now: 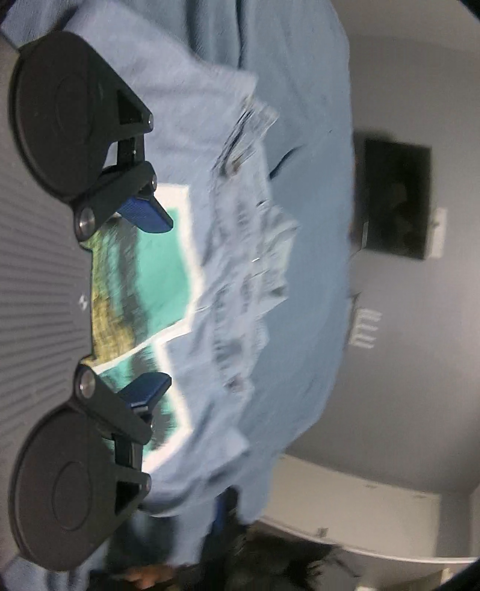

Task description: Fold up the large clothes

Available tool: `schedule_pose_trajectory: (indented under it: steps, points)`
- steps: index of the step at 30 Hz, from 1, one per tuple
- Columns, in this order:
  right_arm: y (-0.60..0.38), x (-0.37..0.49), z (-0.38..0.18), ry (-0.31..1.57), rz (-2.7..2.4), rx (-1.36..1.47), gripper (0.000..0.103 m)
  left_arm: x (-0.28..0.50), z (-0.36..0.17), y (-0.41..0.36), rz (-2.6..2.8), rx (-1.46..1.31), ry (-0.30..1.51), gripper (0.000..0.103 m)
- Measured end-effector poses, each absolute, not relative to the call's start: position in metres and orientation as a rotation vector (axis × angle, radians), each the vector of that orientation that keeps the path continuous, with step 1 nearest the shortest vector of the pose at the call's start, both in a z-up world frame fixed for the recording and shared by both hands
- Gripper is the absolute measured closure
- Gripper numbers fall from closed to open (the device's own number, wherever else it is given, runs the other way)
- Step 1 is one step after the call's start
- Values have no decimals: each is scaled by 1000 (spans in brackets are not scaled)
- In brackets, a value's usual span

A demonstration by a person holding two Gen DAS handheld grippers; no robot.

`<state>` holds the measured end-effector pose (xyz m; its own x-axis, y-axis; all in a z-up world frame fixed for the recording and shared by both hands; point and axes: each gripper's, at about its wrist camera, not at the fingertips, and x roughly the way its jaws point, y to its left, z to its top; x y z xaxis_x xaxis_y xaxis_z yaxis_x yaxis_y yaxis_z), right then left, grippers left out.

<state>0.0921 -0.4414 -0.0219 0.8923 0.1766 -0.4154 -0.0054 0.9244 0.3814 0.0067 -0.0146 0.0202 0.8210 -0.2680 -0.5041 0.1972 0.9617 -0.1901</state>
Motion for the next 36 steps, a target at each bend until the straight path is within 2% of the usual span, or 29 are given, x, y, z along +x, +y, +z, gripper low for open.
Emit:
schedule_pose_trajectory:
  steps: [2, 11, 18, 19, 20, 22, 23, 28, 29, 30, 32, 36]
  points:
    - [-447, 113, -29, 495, 73, 377, 97, 9, 13, -17, -260, -120, 578, 21]
    - [-475, 186, -88, 753, 55, 533, 103, 26, -12, 4, -264, -206, 652, 21]
    - [-473, 206, -97, 739, 29, 500, 103, 29, -20, -3, -268, -141, 653, 18]
    - [-472, 201, -93, 715, 37, 502, 102, 29, -19, -3, -267, -143, 651, 18]
    - [-473, 198, -88, 684, 53, 510, 95, 29, -18, -3, -266, -144, 648, 18]
    - [-478, 193, -79, 613, 58, 502, 93, 28, -18, -4, -266, -138, 646, 18]
    - [-482, 192, -79, 604, 41, 504, 89, 29, -18, -5, -265, -133, 648, 17]
    - [-498, 196, -94, 692, 26, 619, 92, 31, -20, -6, -265, -133, 652, 16]
    - [-496, 190, -90, 672, 32, 611, 88, 31, -21, -5, -266, -134, 650, 16]
    - [-495, 183, -86, 646, 41, 606, 78, 31, -21, -5, -267, -133, 648, 16]
    - [-493, 160, -77, 596, 73, 618, 66, 29, -21, -5, -267, -131, 640, 16]
    - [-482, 112, -60, 538, 152, 598, 65, 22, -17, -10, -252, -97, 603, 16]
